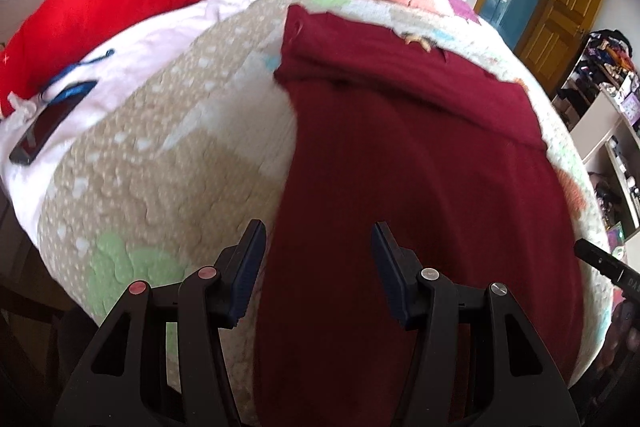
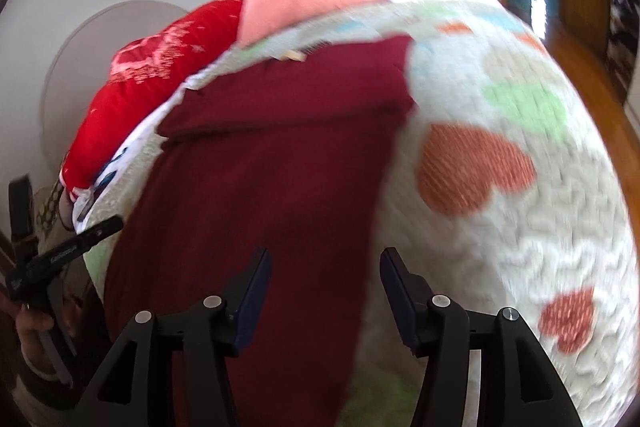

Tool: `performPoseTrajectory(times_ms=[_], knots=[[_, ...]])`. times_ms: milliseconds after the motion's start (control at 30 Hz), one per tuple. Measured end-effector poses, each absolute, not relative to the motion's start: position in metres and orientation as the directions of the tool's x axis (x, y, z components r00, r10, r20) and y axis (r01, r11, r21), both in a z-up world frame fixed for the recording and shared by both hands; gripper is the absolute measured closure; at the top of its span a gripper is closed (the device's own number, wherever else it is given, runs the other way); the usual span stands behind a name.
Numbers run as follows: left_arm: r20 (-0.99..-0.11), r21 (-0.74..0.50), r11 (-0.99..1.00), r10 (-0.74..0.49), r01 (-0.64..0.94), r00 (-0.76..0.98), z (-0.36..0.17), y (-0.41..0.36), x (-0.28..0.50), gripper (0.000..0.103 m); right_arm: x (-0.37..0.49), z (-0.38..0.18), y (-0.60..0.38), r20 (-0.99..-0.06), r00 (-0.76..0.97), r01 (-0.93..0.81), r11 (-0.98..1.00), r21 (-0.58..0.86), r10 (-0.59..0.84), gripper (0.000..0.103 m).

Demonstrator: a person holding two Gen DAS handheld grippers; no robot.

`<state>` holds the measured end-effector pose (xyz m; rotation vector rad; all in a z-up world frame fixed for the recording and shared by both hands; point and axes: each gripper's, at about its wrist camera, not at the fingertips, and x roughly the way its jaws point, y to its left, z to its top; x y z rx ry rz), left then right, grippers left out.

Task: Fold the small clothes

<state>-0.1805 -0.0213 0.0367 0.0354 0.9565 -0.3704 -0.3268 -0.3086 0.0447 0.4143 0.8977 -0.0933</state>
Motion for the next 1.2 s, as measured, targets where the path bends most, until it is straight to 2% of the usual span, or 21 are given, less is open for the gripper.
performPoseTrajectory(times_ms=[100, 167, 200, 233, 267, 333, 467, 533, 567, 633, 700, 767, 800, 833, 1067, 1200], knots=[[-0.824, -0.146, 0.940, -0.288, 0.309, 0.488, 0.025, -0.022, -0.178, 0.049, -0.328, 0.026, -0.318, -0.767, 0.625, 0.270, 0.883, 0.383, 0.141, 0.049], [-0.824, -0.152, 0.938, -0.294, 0.311, 0.484, 0.022, -0.025, -0.180, 0.049, -0.326, 0.024, -0.314, -0.747, 0.651, 0.247, 0.892, 0.378, 0.136, 0.051], [-0.824, -0.142, 0.939, -0.287, 0.313, 0.488, 0.022, -0.025, -0.180, 0.049, -0.324, 0.024, -0.310, -0.743, 0.655, 0.226, 0.901, 0.370, 0.140, 0.067], [-0.825, -0.133, 0.939, -0.282, 0.317, 0.490, 0.022, -0.026, -0.181, 0.049, -0.321, 0.024, -0.307, -0.742, 0.655, 0.211, 0.909, 0.359, 0.141, 0.090], [-0.826, -0.128, 0.939, -0.280, 0.320, 0.490, 0.022, -0.027, -0.181, 0.049, -0.319, 0.024, -0.306, -0.747, 0.655, 0.217, 0.917, 0.335, 0.117, 0.094], [-0.827, -0.136, 0.936, -0.287, 0.323, 0.483, 0.022, -0.024, -0.181, 0.049, -0.320, 0.027, -0.306, -0.740, 0.664, 0.217, 0.921, 0.324, 0.104, 0.097], [-0.827, -0.161, 0.936, -0.301, 0.313, 0.475, 0.021, -0.018, -0.180, 0.049, -0.334, 0.055, -0.307, -0.719, 0.695, 0.228, 0.955, 0.192, -0.022, 0.097], [-0.826, -0.160, 0.937, -0.299, 0.309, 0.478, 0.019, -0.018, -0.182, 0.048, -0.330, 0.051, -0.310, -0.746, 0.660, 0.260, 0.958, 0.123, -0.084, 0.097], [-0.827, -0.154, 0.938, -0.295, 0.311, 0.478, 0.019, -0.019, -0.183, 0.048, -0.328, 0.045, -0.312, -0.759, 0.647, 0.265, 0.955, 0.132, -0.074, 0.097], [-0.830, -0.140, 0.935, -0.290, 0.326, 0.477, 0.021, -0.021, -0.186, 0.048, -0.324, 0.032, -0.313, -0.792, 0.609, 0.263, 0.953, 0.151, -0.043, 0.097], [-0.831, -0.137, 0.932, -0.292, 0.335, 0.473, 0.021, -0.019, -0.188, 0.048, -0.331, 0.036, -0.315, -0.774, 0.633, 0.257, 0.949, 0.184, -0.021, 0.097], [-0.831, -0.148, 0.932, -0.299, 0.332, 0.469, 0.020, -0.016, -0.190, 0.048, -0.341, 0.043, -0.320, -0.760, 0.650, 0.247, 0.943, 0.223, 0.009, 0.083], [-0.831, -0.150, 0.932, -0.300, 0.330, 0.469, 0.020, -0.015, -0.191, 0.048, -0.347, 0.046, -0.322, -0.763, 0.646, 0.244, 0.943, 0.228, 0.017, 0.060], [-0.829, -0.151, 0.933, -0.300, 0.328, 0.472, 0.019, -0.014, -0.192, 0.047, -0.353, 0.047, -0.323, -0.766, 0.642, 0.235, 0.942, 0.239, 0.034, 0.050], [-0.836, -0.133, 0.938, -0.279, 0.319, 0.473, 0.020, -0.015, -0.198, 0.045, -0.384, 0.030, -0.317, -0.748, 0.614, 0.176, 0.881, 0.440, 0.251, 0.050], [-0.838, -0.148, 0.938, -0.287, 0.314, 0.464, 0.019, -0.011, -0.200, 0.045, -0.389, 0.026, -0.310, -0.730, 0.627, 0.166, 0.869, 0.467, 0.272, 0.049]])
